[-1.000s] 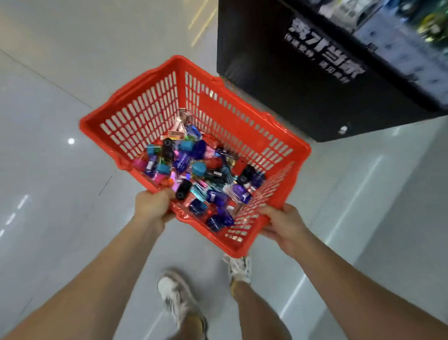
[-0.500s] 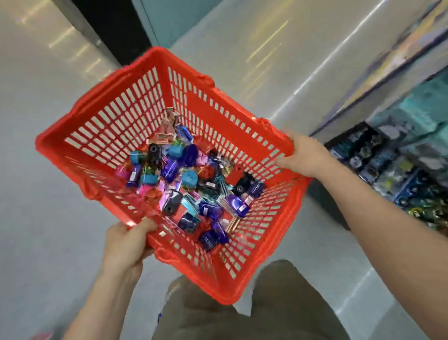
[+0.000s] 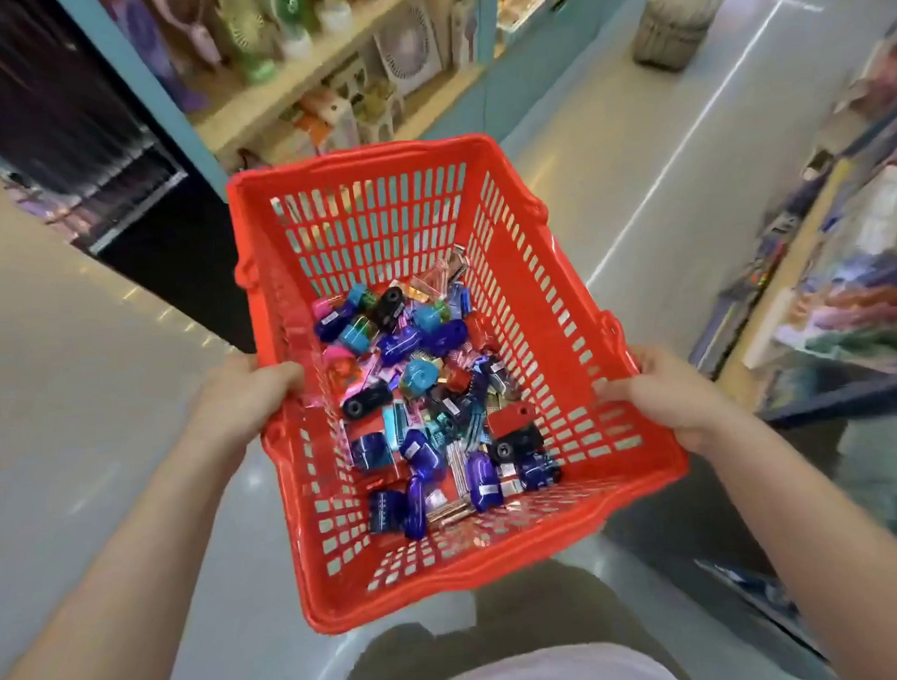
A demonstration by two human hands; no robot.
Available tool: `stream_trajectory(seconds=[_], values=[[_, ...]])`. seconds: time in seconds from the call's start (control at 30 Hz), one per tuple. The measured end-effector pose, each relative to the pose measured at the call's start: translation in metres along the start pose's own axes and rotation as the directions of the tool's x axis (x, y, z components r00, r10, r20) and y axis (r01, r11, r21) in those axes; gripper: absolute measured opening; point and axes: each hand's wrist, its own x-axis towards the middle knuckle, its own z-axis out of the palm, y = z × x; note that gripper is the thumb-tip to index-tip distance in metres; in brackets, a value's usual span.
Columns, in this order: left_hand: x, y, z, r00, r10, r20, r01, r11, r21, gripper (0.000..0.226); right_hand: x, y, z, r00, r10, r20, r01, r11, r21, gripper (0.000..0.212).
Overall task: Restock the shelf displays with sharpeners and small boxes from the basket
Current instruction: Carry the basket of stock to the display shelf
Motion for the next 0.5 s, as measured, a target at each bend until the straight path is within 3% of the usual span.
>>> stream_trajectory(seconds=[0.13, 0.3, 0.5], values=[[0.08, 0.091, 0.032, 0.982, -0.041, 0.184, 0.049, 0.998, -0.038, 0.026, 0.049, -0.065, -0.043, 0.99, -0.018, -0.139, 0.024, 0.999, 0.045, 0.019], [0.172, 0.205, 0.081, 0.9, -0.066, 0.432, 0.121, 0.987, -0.101, 0.027, 0.119, -0.143, -0.111, 0.956, -0.067, -0.286, 0.078, 0.997, 0.025, 0.019], [0.285, 0.344, 0.174, 0.851, 0.008, 0.525, 0.034, 0.997, -0.07, 0.025, 0.217, -0.236, -0.216, 0.889, -0.098, -0.447, 0.027, 0.987, -0.161, 0.018]])
